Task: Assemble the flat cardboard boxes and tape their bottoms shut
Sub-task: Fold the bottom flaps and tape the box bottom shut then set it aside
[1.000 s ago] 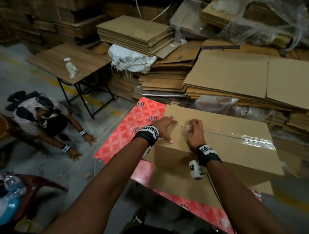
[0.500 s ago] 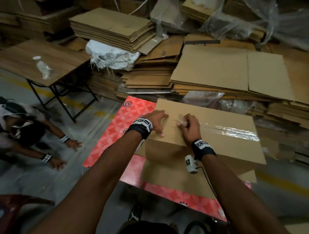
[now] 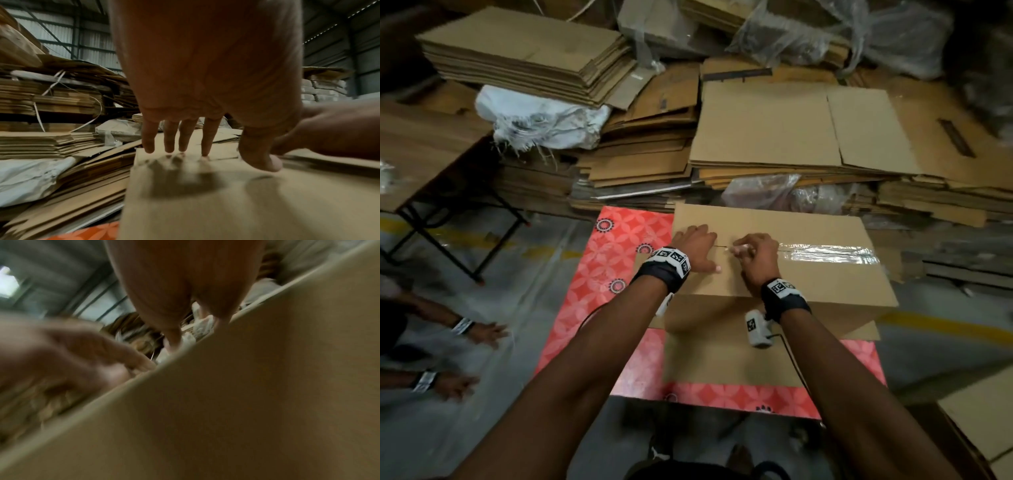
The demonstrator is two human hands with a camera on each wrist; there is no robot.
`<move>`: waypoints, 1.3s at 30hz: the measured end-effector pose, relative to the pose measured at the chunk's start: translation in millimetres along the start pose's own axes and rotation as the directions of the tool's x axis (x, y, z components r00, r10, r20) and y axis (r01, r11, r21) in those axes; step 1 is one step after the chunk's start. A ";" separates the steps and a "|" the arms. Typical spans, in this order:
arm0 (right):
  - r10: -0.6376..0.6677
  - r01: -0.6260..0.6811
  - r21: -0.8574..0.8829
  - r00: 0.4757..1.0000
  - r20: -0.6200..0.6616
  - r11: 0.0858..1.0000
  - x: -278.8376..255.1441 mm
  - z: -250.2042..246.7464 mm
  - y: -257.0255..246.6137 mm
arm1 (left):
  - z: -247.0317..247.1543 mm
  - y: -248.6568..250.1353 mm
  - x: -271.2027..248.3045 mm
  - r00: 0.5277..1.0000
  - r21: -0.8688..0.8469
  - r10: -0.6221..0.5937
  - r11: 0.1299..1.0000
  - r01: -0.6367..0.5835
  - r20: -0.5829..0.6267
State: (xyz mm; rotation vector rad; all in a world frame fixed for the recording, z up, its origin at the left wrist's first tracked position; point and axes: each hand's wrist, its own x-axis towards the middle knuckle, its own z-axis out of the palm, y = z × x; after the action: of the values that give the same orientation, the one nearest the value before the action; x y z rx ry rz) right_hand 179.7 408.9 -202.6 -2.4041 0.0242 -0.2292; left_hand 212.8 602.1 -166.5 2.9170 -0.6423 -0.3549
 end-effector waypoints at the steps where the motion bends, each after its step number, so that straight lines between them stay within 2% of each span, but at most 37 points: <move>1: -0.001 0.001 -0.023 1.000 0.010 1.000 2.8 -1.1 0.0 | 2.0 2.7 1.1 1.000 0.000 0.004 1.000 -0.004 -0.007; 6: -0.023 0.023 -0.011 1.000 -0.005 1.000 4.4 -3.1 4.7 | -0.3 5.7 3.0 1.000 0.039 -0.008 0.999 0.008 0.009; 10: -0.070 0.094 -0.209 0.991 0.118 0.974 6.2 -14.8 12.8 | -8.1 7.9 4.4 0.999 0.039 -0.017 0.999 0.015 0.050; 15: -0.043 0.050 -0.081 0.995 0.087 0.995 1.4 -43.9 29.1 | -15.6 4.9 6.6 0.997 0.015 -0.027 1.000 0.026 0.068; 18: -0.032 0.036 -0.027 0.993 0.117 0.999 1.9 -54.7 43.6 | -20.6 18.4 8.6 0.993 0.058 -0.077 0.996 0.071 0.095; 21: -0.024 0.032 -0.056 0.991 0.135 0.998 9.0 -62.9 45.8 | -25.8 42.0 11.3 0.990 0.125 -0.090 0.989 0.076 0.105; 25: -0.112 0.123 -0.099 0.988 0.108 0.987 11.6 -63.0 49.2 | -24.7 67.3 18.3 0.995 0.138 -0.056 0.989 0.045 0.083; 29: -0.211 0.230 -0.131 0.967 0.142 0.964 3.9 -61.8 64.7 | -23.3 82.6 26.1 0.994 0.050 -0.065 0.997 0.061 0.084; 31: -0.226 0.231 -0.134 0.973 0.049 0.964 3.0 -60.3 68.2 | -19.6 89.5 28.1 0.993 0.020 -0.087 0.996 0.086 0.074; 33: -0.148 0.146 -0.043 0.988 -0.052 0.988 5.4 -60.1 63.2 | -14.3 94.8 29.4 0.991 0.011 -0.119 0.993 0.118 0.064; 35: -0.038 0.045 0.110 0.997 -0.061 0.993 9.5 -58.9 56.2 | -9.3 98.0 30.8 0.988 -0.016 -0.141 0.990 0.142 0.061; 39: 0.216 -0.160 0.373 0.970 -0.114 0.914 9.4 -59.8 55.0 | -6.3 99.7 33.5 0.988 -0.067 -0.141 0.987 0.145 0.067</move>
State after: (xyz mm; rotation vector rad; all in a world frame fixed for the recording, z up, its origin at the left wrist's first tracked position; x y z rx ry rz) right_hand 181.2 327.6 -193.9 -1.9961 0.2621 -0.2994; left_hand 204.4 498.5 -149.2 2.9002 -0.4194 -0.4762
